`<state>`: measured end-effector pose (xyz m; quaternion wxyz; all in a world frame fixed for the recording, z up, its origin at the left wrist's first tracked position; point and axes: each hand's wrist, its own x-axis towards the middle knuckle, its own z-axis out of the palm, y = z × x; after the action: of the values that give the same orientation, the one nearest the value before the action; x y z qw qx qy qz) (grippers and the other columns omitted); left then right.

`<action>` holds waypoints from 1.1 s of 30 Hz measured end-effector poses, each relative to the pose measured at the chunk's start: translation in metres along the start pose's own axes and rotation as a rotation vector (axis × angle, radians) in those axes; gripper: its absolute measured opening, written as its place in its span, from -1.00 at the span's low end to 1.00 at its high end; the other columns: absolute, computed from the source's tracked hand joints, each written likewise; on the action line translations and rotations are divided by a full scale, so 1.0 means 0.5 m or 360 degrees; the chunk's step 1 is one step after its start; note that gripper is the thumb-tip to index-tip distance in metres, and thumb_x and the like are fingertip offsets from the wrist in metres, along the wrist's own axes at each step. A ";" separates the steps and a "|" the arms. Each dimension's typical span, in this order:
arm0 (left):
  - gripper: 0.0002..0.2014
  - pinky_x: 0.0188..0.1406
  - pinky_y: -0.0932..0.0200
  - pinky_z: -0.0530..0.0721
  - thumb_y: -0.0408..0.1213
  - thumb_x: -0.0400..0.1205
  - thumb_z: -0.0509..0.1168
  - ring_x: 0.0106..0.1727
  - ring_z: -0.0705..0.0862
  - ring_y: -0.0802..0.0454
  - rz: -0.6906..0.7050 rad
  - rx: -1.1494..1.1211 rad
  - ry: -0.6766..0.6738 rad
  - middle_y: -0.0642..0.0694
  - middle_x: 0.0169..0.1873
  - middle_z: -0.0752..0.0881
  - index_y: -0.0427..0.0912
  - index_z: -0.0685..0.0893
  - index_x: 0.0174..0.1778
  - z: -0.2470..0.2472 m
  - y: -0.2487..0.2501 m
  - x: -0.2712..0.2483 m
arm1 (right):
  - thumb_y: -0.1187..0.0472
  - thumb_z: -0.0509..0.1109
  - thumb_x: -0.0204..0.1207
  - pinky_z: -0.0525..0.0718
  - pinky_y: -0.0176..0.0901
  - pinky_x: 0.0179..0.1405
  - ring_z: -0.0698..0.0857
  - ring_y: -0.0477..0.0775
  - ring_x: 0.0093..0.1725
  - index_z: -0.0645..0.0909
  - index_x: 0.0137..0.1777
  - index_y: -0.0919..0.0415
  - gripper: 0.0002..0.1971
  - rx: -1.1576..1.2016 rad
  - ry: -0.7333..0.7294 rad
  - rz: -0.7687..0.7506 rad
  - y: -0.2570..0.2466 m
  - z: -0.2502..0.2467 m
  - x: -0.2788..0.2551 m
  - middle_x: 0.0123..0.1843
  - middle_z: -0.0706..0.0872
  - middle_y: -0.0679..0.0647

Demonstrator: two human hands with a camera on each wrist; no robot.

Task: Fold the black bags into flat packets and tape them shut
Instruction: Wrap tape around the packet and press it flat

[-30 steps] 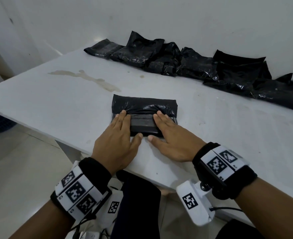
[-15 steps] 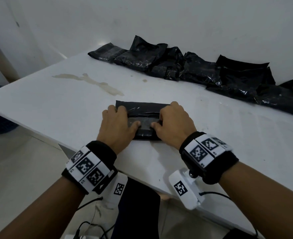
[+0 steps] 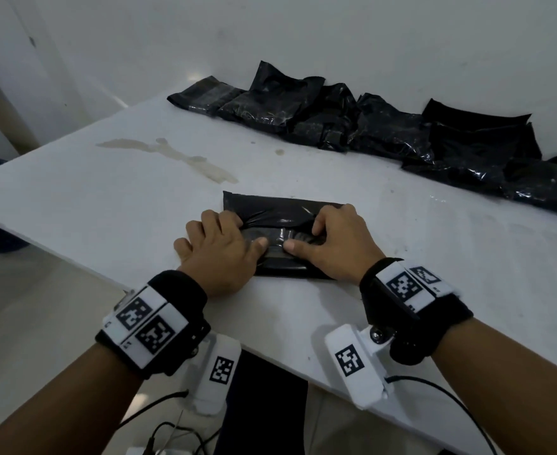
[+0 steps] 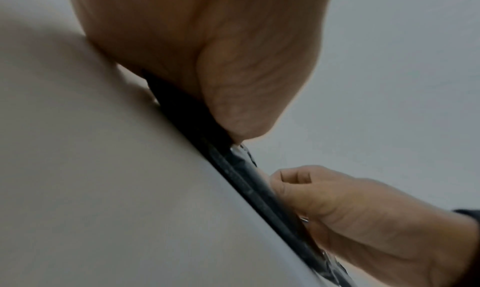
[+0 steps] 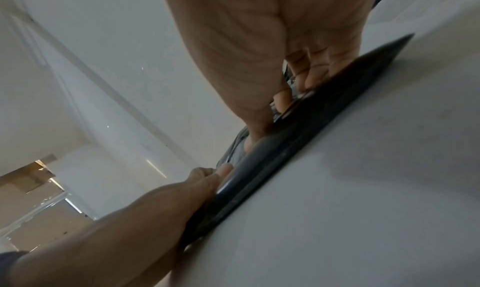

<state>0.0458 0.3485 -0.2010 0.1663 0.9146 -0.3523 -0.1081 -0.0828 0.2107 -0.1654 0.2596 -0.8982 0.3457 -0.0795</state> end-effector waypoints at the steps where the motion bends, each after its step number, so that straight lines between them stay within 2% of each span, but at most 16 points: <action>1: -0.43 0.39 -0.10 0.27 0.30 0.66 -0.04 0.23 0.22 -0.09 -0.0007 -0.0032 -0.0009 -0.06 0.18 0.23 -0.08 0.28 0.38 -0.002 0.000 0.000 | -0.20 0.60 0.34 0.38 -0.27 -0.22 0.52 0.10 0.06 0.51 -0.06 0.11 -0.53 0.0024 0.0014 -0.0018 0.006 -0.003 0.000 0.07 0.46 0.06; 4: -0.52 0.35 -0.06 0.23 0.19 0.70 0.02 0.25 0.21 -0.08 0.0008 -0.0072 0.0026 -0.01 0.13 0.18 -0.06 0.29 0.40 -0.008 0.007 -0.010 | -0.07 0.63 0.36 0.29 -0.45 -0.34 0.52 0.02 -0.04 0.54 -0.10 0.10 -0.63 0.0083 0.0036 -0.0041 0.020 -0.010 0.001 0.04 0.52 0.06; 8: -0.64 0.16 0.01 0.16 0.07 0.74 0.03 0.14 0.16 0.01 0.0009 -0.0121 0.0164 0.04 0.11 0.19 -0.03 0.32 0.38 -0.012 0.011 -0.026 | 0.09 0.61 0.43 0.33 -0.49 -0.34 0.56 0.00 -0.03 0.62 -0.10 0.14 -0.77 0.0154 0.0047 -0.0064 0.026 -0.018 -0.005 0.04 0.62 0.07; 11: -0.72 0.13 0.02 0.14 -0.03 0.76 0.06 0.14 0.19 0.00 -0.0011 -0.0175 0.0206 0.04 0.13 0.23 -0.02 0.35 0.34 -0.017 0.015 -0.035 | 0.22 0.56 0.48 0.41 -0.36 -0.30 0.56 -0.01 -0.04 0.68 -0.05 0.20 -0.87 0.0184 0.0035 -0.0069 0.023 -0.025 -0.012 0.00 0.64 0.06; 14: -0.77 0.14 0.01 0.14 -0.13 0.75 0.06 0.21 0.27 -0.08 -0.0028 -0.0199 0.0216 -0.01 0.19 0.31 -0.04 0.38 0.31 -0.020 0.020 -0.038 | 0.32 0.49 0.51 0.42 -0.36 -0.27 0.57 0.04 0.01 0.68 -0.05 0.19 -0.93 0.0149 0.0016 -0.0072 0.018 -0.026 -0.010 0.06 0.64 0.12; 18: -0.77 0.14 -0.06 0.21 -0.19 0.73 0.09 0.24 0.37 -0.17 -0.0010 -0.0103 0.0358 -0.12 0.19 0.39 -0.15 0.44 0.26 -0.021 0.035 -0.048 | 0.33 0.42 0.57 0.59 -0.11 0.00 0.61 0.18 0.11 0.68 0.04 0.22 -0.90 -0.0117 0.0034 -0.0165 0.006 -0.028 -0.019 0.19 0.61 0.21; 20: -0.74 0.18 -0.13 0.28 -0.24 0.69 0.17 0.26 0.40 -0.23 0.0098 0.0039 0.0509 -0.20 0.25 0.42 -0.21 0.46 0.27 -0.023 0.040 -0.057 | 0.26 0.38 0.61 0.66 0.08 0.04 0.54 0.20 0.20 0.63 0.13 0.21 -0.86 -0.0347 0.0065 -0.0198 -0.003 -0.032 -0.033 0.23 0.54 0.16; 22: -0.67 0.27 -0.18 0.29 -0.27 0.68 0.19 0.36 0.40 -0.24 0.0294 0.0076 0.0584 -0.21 0.38 0.43 -0.23 0.46 0.36 -0.029 0.046 -0.066 | 0.22 0.35 0.63 0.65 0.13 0.02 0.47 0.17 0.27 0.57 0.21 0.18 -0.81 -0.0512 0.0101 -0.0266 -0.008 -0.038 -0.045 0.25 0.50 0.09; 24: -0.57 0.42 -0.18 0.27 -0.20 0.71 0.11 0.54 0.33 -0.23 0.0504 0.0052 0.0506 -0.21 0.54 0.37 -0.23 0.42 0.50 -0.037 0.052 -0.072 | 0.23 0.30 0.66 0.64 0.18 0.11 0.45 0.16 0.34 0.55 0.30 0.18 -0.75 -0.0538 0.0095 -0.0410 -0.010 -0.047 -0.051 0.31 0.50 0.08; 25: -0.49 0.51 -0.18 0.24 -0.12 0.71 0.04 0.63 0.25 -0.21 0.0590 0.0053 0.0411 -0.20 0.62 0.30 -0.23 0.37 0.57 -0.042 0.055 -0.074 | 0.22 0.26 0.68 0.60 0.20 0.25 0.41 0.17 0.44 0.52 0.40 0.20 -0.69 -0.0536 0.0037 -0.0489 -0.010 -0.050 -0.053 0.41 0.48 0.10; 26: -0.41 0.59 -0.16 0.17 -0.03 0.70 -0.04 0.70 0.13 -0.18 0.0644 0.0074 0.0287 -0.19 0.68 0.20 -0.22 0.29 0.64 -0.045 0.058 -0.077 | 0.19 0.22 0.72 0.50 0.21 0.43 0.29 0.19 0.58 0.43 0.53 0.21 -0.60 -0.0544 -0.0085 -0.0546 -0.010 -0.053 -0.055 0.55 0.39 0.13; 28: -0.33 0.67 -0.08 -0.04 0.13 0.74 -0.18 0.74 -0.13 -0.05 0.0618 0.0197 0.0000 -0.08 0.74 -0.04 -0.16 0.05 0.73 -0.041 0.058 -0.080 | 0.07 0.10 0.78 0.15 0.22 0.68 -0.09 0.14 0.75 0.05 0.74 0.22 -0.41 -0.0616 -0.0460 -0.0567 -0.009 -0.054 -0.064 0.78 0.00 0.09; 30: -0.29 0.67 -0.04 -0.16 0.23 0.74 -0.21 0.73 -0.26 0.00 0.0529 0.0346 -0.0210 -0.01 0.74 -0.20 -0.10 -0.11 0.74 -0.031 0.052 -0.083 | -0.05 0.00 0.79 -0.03 0.21 0.71 -0.28 0.13 0.74 -0.23 0.75 0.16 -0.32 -0.0697 -0.0725 -0.0502 -0.001 -0.047 -0.073 0.78 -0.26 0.04; 33: -0.27 0.70 -0.03 -0.16 0.23 0.74 -0.18 0.73 -0.26 -0.01 0.0453 0.0332 -0.0245 -0.03 0.73 -0.24 -0.12 -0.16 0.74 -0.022 0.045 -0.086 | -0.13 -0.02 0.78 -0.10 0.17 0.72 -0.37 0.14 0.72 -0.37 0.72 0.14 -0.25 -0.0713 -0.0787 -0.0445 0.014 -0.028 -0.079 0.75 -0.41 0.00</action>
<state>0.0046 0.3646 -0.1788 0.0569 0.8569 -0.4990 -0.1160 -0.1210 0.2269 -0.1554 0.1187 -0.9635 0.1551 0.1832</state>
